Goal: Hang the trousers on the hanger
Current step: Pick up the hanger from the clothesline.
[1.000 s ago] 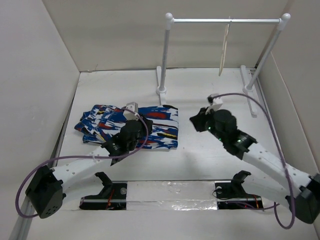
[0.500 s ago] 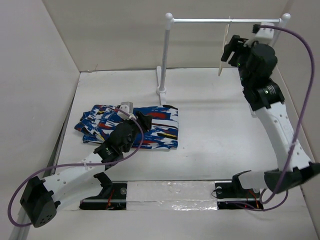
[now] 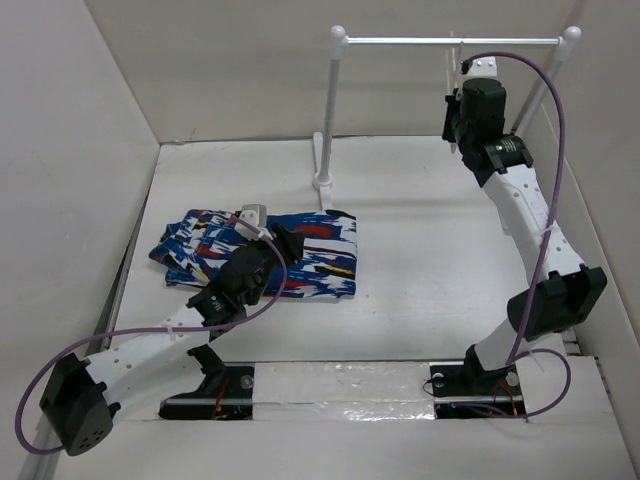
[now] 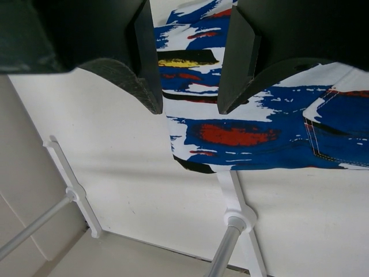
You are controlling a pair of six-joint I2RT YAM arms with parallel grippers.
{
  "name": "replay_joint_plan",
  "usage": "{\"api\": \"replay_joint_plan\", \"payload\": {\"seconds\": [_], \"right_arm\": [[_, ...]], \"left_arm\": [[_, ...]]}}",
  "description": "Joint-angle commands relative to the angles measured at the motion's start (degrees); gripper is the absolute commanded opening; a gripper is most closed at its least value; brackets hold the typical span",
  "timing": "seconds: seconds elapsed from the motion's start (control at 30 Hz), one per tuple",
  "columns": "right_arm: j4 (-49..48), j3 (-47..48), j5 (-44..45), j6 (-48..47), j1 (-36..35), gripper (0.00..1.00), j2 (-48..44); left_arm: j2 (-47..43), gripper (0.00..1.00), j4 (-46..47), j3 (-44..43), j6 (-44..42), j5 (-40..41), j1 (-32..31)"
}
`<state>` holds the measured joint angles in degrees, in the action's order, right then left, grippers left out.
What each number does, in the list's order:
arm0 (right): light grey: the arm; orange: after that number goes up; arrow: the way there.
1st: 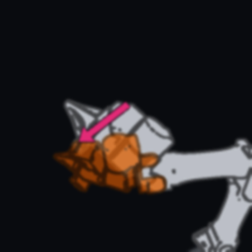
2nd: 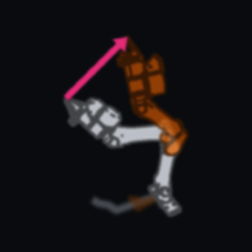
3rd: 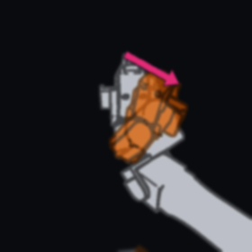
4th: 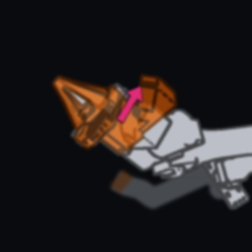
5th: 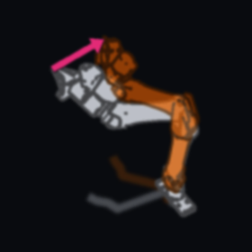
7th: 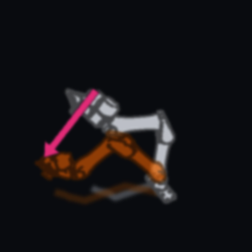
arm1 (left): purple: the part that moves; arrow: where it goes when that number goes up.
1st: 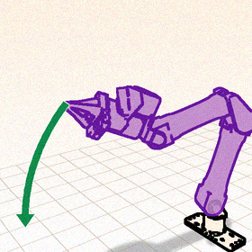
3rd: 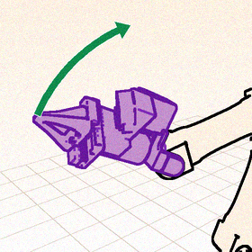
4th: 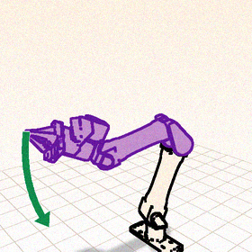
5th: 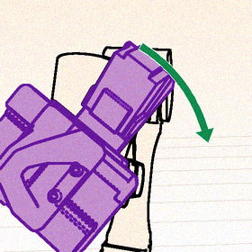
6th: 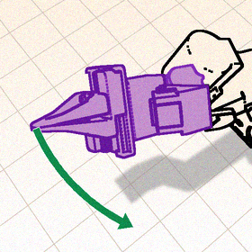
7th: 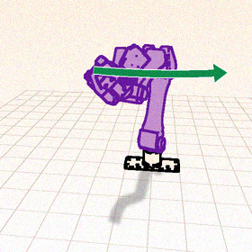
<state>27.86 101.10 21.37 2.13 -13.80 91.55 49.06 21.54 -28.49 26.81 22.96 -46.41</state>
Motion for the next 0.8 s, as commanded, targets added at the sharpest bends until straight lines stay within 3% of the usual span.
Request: {"api": "replay_joint_plan", "payload": {"seconds": [0.0,0.37,0.5,0.77], "right_arm": [[-4.2,0.9,-1.1,-1.5,0.3,0.02,-3.3],[-17.0,-10.2,-3.8,-5.2,0.8,0.00,-16.1],[-15.4,-15.5,-4.8,-3.7,0.8,0.00,-19.0],[-19.9,-43.1,-7.0,2.3,-4.2,0.00,-32.6]], "left_arm": [[-0.3,0.40,2.1,0.2,-0.6,0.2,-0.2],[0.1,0.42,1.9,0.1,0.0,0.5,-0.2],[0.7,0.55,2.7,0.3,0.2,-0.4,-0.2],[5.8,0.59,5.2,-1.9,1.8,-8.7,-0.2]]}}
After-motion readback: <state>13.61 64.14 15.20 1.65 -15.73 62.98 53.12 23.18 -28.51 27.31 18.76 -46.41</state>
